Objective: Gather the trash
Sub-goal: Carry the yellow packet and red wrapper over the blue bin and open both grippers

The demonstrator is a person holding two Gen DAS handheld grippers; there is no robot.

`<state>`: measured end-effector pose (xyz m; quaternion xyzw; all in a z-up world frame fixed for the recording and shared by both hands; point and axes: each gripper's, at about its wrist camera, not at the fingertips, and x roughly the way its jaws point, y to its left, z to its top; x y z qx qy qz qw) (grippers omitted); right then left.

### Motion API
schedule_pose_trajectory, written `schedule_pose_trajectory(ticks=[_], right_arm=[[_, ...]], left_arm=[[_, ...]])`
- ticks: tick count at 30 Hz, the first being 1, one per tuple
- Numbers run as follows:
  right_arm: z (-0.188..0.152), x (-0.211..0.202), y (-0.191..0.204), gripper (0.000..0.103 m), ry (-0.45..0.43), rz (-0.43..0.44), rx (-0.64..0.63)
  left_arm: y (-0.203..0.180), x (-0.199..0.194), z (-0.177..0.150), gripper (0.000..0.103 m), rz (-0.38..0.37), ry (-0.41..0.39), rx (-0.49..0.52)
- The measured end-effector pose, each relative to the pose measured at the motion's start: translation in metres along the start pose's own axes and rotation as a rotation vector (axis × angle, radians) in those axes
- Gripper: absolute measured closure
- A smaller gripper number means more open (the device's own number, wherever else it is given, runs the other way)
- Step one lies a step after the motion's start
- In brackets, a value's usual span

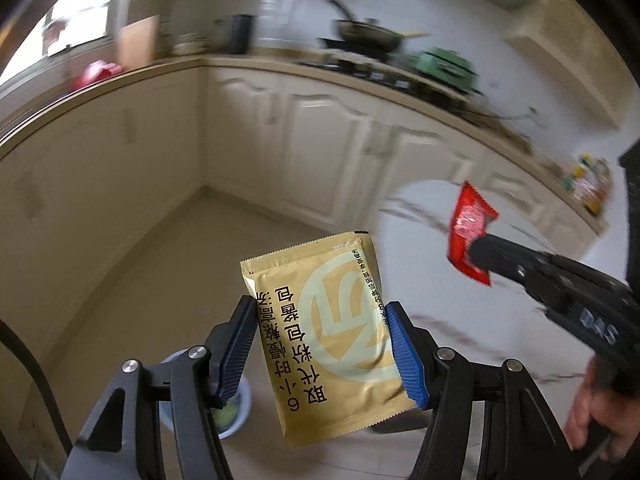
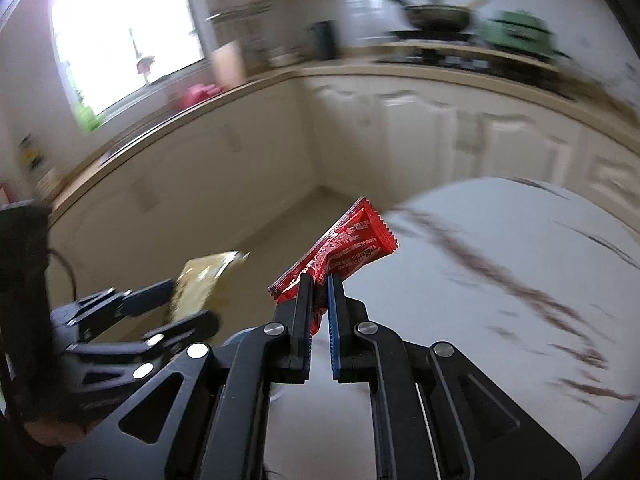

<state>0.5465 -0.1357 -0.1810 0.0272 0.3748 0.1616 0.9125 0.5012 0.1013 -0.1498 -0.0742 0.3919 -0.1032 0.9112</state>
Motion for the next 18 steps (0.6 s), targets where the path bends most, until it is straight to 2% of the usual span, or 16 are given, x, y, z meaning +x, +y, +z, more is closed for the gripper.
schedule_pose_trajectory(ticks=[3,8,12,18], right_arm=[[-0.002,0.034,0.054,0.095,0.038,0.052,-0.077],[-0.022,0.104,0.124,0.095,0.135,0.102,-0.175],[-0.042,0.167,0.157,0.095,0.242,0.115,-0.209],[-0.075,0.25,0.171,0.095,0.389,0.117,-0.232]], left_arm=[[0.06,-0.009,-0.013,0.044,0.076,0.007,-0.076],[0.126,-0.003,-0.037,0.043,0.158,0.058,-0.159],[0.17,0.022,-0.061,0.043,0.185,0.129,-0.216],[0.217,0.072,-0.092,0.043,0.196,0.259,-0.28]])
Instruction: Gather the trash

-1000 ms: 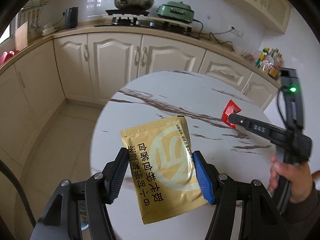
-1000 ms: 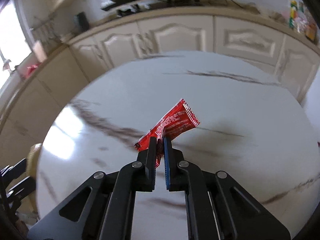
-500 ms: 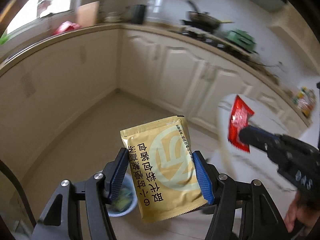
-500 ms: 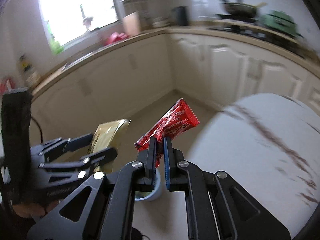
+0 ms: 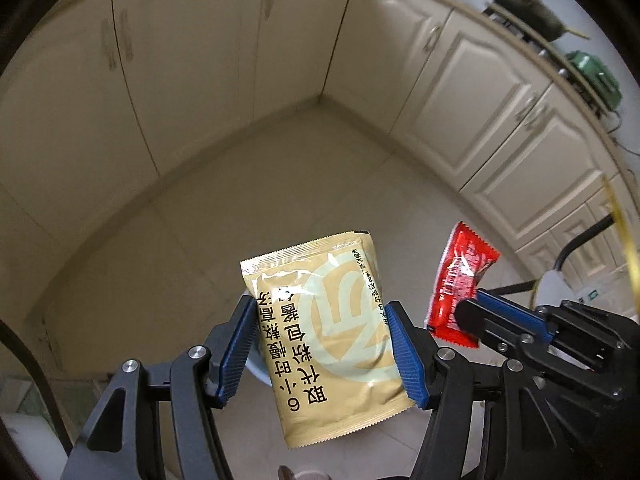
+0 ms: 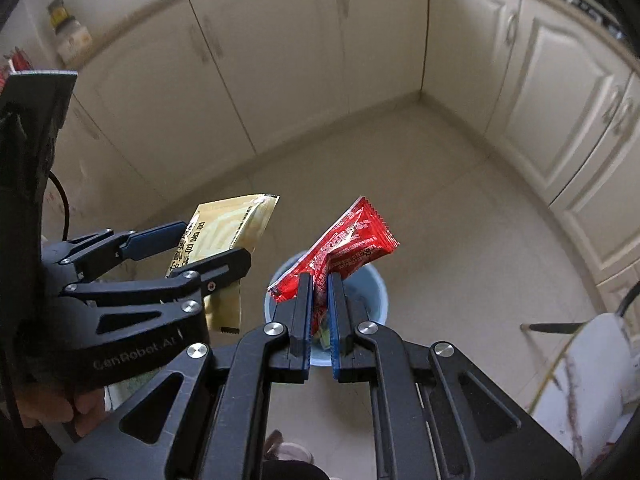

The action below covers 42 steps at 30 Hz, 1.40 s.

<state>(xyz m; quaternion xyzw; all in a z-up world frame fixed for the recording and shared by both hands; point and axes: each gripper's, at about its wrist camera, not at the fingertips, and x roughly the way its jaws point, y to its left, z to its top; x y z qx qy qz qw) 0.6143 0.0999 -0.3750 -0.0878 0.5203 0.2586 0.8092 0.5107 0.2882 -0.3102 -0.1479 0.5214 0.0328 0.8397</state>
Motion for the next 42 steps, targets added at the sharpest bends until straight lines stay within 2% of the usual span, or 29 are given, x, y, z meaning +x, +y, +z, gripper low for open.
schedule_pose_trajectory(ticks=[5,10,12,14,18,21,23,25,30,32,33,35,36,37,39,42], right_arm=[[0.002,0.046,-0.01,0.095,0.07,0.007,0.025],[0.002,0.068,-0.017,0.095,0.102,0.026,0.047],[-0.003,0.07,-0.015,0.095,0.113,0.035,0.055],[-0.007,0.072,-0.015,0.094,0.121,0.048,0.064],[-0.007,0.078,-0.014,0.093,0.126,0.074,0.071],[-0.008,0.078,-0.013,0.089,0.129,0.089,0.063],[-0.008,0.075,-0.013,0.084,0.121,0.101,0.061],[-0.007,0.071,-0.011,0.066,0.112,0.095,0.064],[-0.006,0.04,-0.007,0.06,0.063,0.081,0.058],[-0.004,0.025,-0.004,0.046,0.034,0.055,0.059],[-0.004,0.016,-0.003,0.037,0.022,0.042,0.058],[-0.005,-0.008,0.0,0.03,-0.014,0.011,0.056],[-0.007,-0.018,0.001,0.019,-0.028,-0.006,0.053],[-0.009,-0.031,0.003,0.013,-0.047,-0.023,0.049],[-0.013,-0.063,0.005,0.008,-0.109,-0.047,0.049],[-0.023,-0.103,0.005,0.001,-0.157,-0.079,0.063]], left_arm=[[0.017,0.033,0.011,0.043,0.006,0.065,-0.018],[0.018,0.061,0.042,0.036,0.034,0.114,-0.025],[0.024,0.068,0.049,0.036,0.04,0.112,-0.043],[0.029,0.068,0.055,0.035,0.01,0.11,-0.064],[0.041,0.067,0.062,0.035,0.027,0.103,-0.073],[0.044,0.056,0.063,0.035,0.029,0.083,-0.099],[0.041,0.048,0.056,0.035,0.034,0.067,-0.104],[0.043,0.035,0.056,0.035,0.033,0.047,-0.107],[0.03,-0.003,0.036,0.035,0.027,-0.008,-0.112],[0.024,-0.027,0.028,0.035,0.027,-0.047,-0.11],[0.018,-0.036,0.024,0.035,0.035,-0.069,-0.108],[0.01,-0.059,0.02,0.035,0.048,-0.114,-0.097],[0.009,-0.066,0.018,0.034,0.05,-0.133,-0.093],[0.003,-0.084,0.015,0.032,0.053,-0.166,-0.087],[-0.007,-0.109,0.006,0.025,0.059,-0.219,-0.079],[-0.022,-0.142,-0.005,0.021,0.073,-0.265,-0.074]])
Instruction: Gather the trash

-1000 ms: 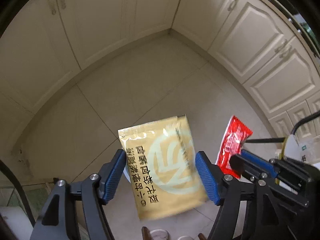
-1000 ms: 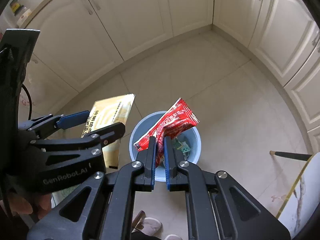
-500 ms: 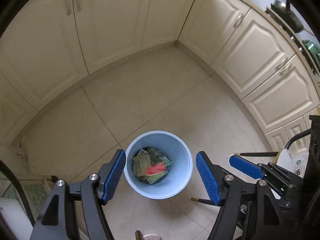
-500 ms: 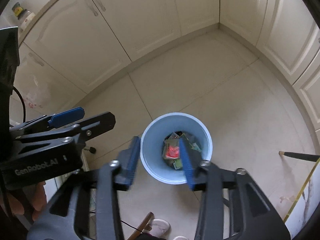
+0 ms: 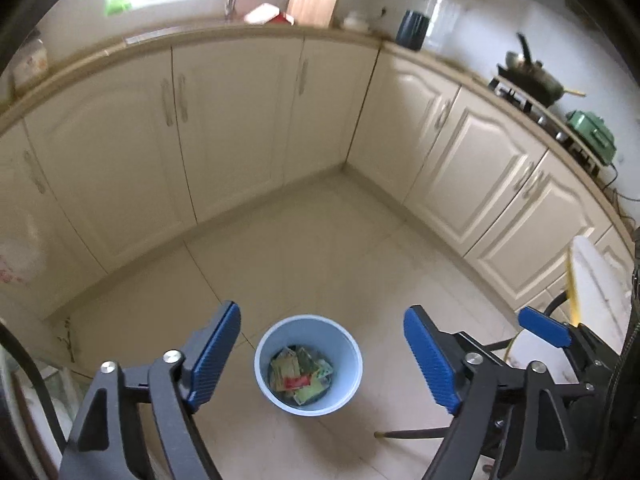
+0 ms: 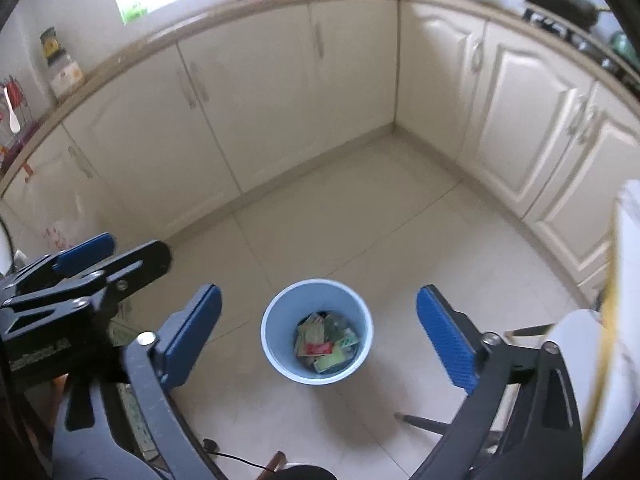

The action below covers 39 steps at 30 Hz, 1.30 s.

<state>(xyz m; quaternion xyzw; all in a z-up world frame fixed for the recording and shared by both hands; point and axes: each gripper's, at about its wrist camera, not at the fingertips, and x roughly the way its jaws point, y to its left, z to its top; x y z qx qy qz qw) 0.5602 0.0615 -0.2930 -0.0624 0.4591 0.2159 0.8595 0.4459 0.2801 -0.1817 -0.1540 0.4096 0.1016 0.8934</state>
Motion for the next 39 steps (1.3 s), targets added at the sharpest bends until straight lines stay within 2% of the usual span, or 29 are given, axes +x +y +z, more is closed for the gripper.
schedule_pose_trajectory(ticks=[7,8,13,18,28,31,37,39], right_arm=[[-0.018,-0.077,0.003,0.0,-0.043,-0.063,0.001],[-0.023,-0.088,0.005,0.0,-0.046,-0.079,-0.002],[-0.04,-0.144,0.011,0.0,-0.085,-0.117,0.003],[-0.06,-0.19,0.008,0.0,-0.115,-0.172,0.007],[-0.104,-0.298,-0.006,0.0,-0.272,-0.253,0.089],[-0.116,-0.332,-0.006,0.0,-0.323,-0.3,0.098],[-0.138,-0.402,0.006,0.0,-0.454,-0.385,0.097],[-0.145,-0.428,0.013,0.0,-0.532,-0.426,0.089]], left_arm=[[-0.035,-0.081,-0.031,0.016,0.049,-0.058,0.048],[-0.043,-0.095,-0.044,0.015,0.054,-0.061,0.056],[-0.087,-0.165,-0.076,0.012,0.037,-0.091,0.08],[-0.104,-0.222,-0.104,0.011,0.008,-0.111,0.114],[-0.136,-0.336,-0.177,0.011,-0.081,-0.309,0.233],[-0.144,-0.374,-0.201,0.01,-0.107,-0.374,0.264],[-0.144,-0.45,-0.256,0.007,-0.159,-0.545,0.315],[-0.139,-0.475,-0.274,0.003,-0.187,-0.614,0.309]])
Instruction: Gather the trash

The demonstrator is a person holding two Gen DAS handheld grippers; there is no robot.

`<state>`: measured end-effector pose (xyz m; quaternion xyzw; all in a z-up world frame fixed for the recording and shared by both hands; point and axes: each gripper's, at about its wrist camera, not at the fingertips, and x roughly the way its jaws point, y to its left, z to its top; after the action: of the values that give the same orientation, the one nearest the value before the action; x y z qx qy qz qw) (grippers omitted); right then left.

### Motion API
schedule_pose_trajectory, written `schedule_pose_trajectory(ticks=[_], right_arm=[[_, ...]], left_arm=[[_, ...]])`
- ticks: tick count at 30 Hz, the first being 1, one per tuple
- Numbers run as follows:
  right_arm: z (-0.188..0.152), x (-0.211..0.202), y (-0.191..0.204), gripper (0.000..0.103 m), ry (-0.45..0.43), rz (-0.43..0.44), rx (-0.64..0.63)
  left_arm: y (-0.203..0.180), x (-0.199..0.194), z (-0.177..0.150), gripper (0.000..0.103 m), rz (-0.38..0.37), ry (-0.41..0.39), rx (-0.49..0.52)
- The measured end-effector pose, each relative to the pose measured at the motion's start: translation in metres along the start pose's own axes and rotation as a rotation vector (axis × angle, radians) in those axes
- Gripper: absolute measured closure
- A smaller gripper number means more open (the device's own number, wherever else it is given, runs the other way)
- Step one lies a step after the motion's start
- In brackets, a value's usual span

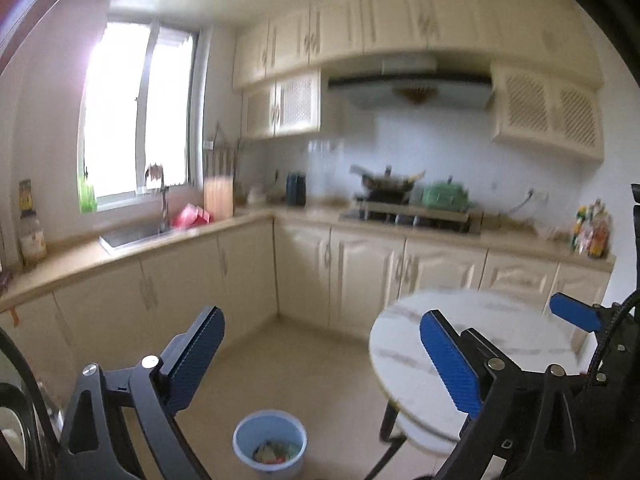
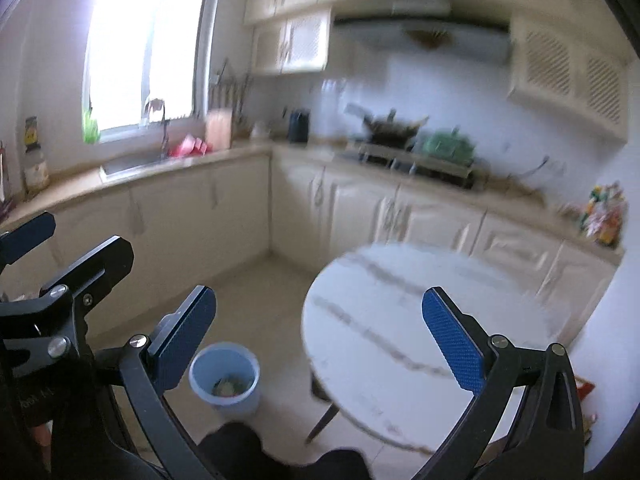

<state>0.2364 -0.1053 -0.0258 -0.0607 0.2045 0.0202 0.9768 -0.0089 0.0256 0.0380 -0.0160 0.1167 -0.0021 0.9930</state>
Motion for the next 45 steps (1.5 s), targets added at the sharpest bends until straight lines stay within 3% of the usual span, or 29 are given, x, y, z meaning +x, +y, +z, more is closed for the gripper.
schedule_pose_trajectory(ticks=[8,12,16,18,23,30,45], right_arm=[[0.017,-0.082,-0.016,0.0,-0.262,-0.092,0.012],[0.016,-0.102,-0.023,0.0,-0.329,-0.134,0.011],[0.014,-0.108,-0.026,0.0,-0.339,-0.138,0.026],[0.011,-0.113,-0.025,0.0,-0.341,-0.135,0.036],[0.006,-0.118,-0.026,0.0,-0.36,-0.153,0.036],[0.001,-0.118,-0.03,0.0,-0.356,-0.167,0.036],[-0.003,-0.111,-0.035,0.0,-0.334,-0.156,0.038]], left_arm=[[0.002,-0.098,-0.007,0.0,0.0,-0.191,-0.045],[0.002,-0.133,-0.022,0.0,0.018,-0.233,-0.034],[-0.003,-0.146,-0.035,0.0,0.012,-0.239,-0.025],[-0.003,-0.116,-0.036,0.0,0.007,-0.242,-0.022],[-0.001,-0.089,-0.042,0.0,0.0,-0.265,-0.004],[0.003,-0.071,-0.047,0.0,0.002,-0.25,0.002],[-0.012,-0.041,-0.023,0.0,0.013,-0.238,0.024]])
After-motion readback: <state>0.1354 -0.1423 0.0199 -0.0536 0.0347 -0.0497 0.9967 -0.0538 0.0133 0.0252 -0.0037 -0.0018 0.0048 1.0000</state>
